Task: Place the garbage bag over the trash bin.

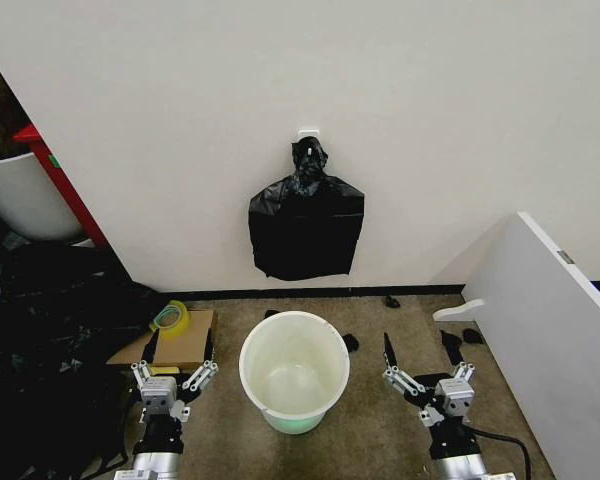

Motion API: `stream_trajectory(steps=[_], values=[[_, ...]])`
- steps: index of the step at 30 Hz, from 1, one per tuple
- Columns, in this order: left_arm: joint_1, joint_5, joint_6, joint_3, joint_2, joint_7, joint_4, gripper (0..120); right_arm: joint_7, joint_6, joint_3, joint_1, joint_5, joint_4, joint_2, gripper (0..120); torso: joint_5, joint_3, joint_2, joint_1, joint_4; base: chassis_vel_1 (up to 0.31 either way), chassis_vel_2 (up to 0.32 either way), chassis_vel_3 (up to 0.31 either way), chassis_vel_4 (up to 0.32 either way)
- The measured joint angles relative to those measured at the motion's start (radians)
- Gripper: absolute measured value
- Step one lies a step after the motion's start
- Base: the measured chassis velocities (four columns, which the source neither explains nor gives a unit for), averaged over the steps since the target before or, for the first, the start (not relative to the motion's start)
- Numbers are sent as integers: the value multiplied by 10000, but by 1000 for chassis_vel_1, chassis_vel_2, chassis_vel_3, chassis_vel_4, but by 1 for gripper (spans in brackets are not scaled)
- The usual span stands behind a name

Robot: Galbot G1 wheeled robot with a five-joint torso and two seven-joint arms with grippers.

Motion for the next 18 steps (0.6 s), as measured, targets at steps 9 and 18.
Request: stream_trajectory(steps=[9,18], values=[[-20,47,-32,37,-22,97,155,90,-67,-257,-65,206,256,-209,-79,100,0,0,0,0,0,0,0,0,0],[26,74,-74,-37,-45,179,226,88,-255,-981,-357,619,1756,-276,-495,100,0,0,0,0,-1,0,0,0,0]])
